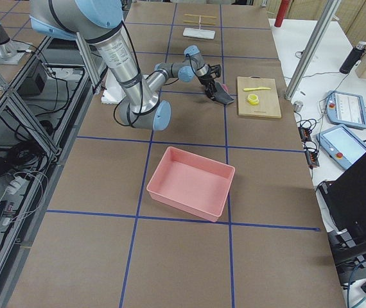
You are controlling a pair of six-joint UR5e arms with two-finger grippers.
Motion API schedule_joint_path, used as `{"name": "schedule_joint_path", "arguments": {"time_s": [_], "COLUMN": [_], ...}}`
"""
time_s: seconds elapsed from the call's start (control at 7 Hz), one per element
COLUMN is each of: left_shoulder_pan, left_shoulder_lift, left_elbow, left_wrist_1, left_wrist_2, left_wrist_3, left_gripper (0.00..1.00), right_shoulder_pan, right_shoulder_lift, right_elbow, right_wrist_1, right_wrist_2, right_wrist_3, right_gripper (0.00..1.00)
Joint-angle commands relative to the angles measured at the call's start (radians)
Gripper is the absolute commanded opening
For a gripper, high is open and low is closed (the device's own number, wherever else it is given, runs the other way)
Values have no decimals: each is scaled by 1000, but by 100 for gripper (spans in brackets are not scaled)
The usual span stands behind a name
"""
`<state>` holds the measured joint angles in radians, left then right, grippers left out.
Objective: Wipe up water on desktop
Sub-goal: 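Rub the towel in small strokes on the table with the right gripper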
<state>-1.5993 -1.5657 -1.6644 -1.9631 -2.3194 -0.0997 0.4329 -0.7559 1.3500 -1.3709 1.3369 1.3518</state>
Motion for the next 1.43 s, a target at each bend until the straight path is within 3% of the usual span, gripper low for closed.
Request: {"name": "schedule_joint_path", "arguments": {"time_s": [0.0,0.29,0.57,0.71,0.86,1.0,1.29], "left_shoulder_pan": [1,-1,-1,-1,-1,1,1], "left_shoulder_lift": [-1,-1,-1,-1,-1,-1,-2], "left_elbow": [0,0,0,0,0,3,6], "left_wrist_1": [0,0,1,0,0,0,0], "left_wrist_2": [0,0,0,0,0,0,-2], "left_wrist_3": [0,0,0,0,0,0,0], "left_gripper": [98,98,98,98,98,98,98], "right_shoulder_pan": [-6,-28,-29,-29,-28,-28,-23], "right_shoulder_lift": [16,13,13,15,15,18,27], "right_elbow": [-5,-11,-11,-11,-11,-8,4], "right_wrist_1": [0,1,1,1,1,1,1], "right_wrist_2": [-1,-2,-2,-2,-1,-1,-1], "right_wrist_3": [6,12,21,21,20,20,13], "right_gripper": [83,82,71,50,11,0,0]}}
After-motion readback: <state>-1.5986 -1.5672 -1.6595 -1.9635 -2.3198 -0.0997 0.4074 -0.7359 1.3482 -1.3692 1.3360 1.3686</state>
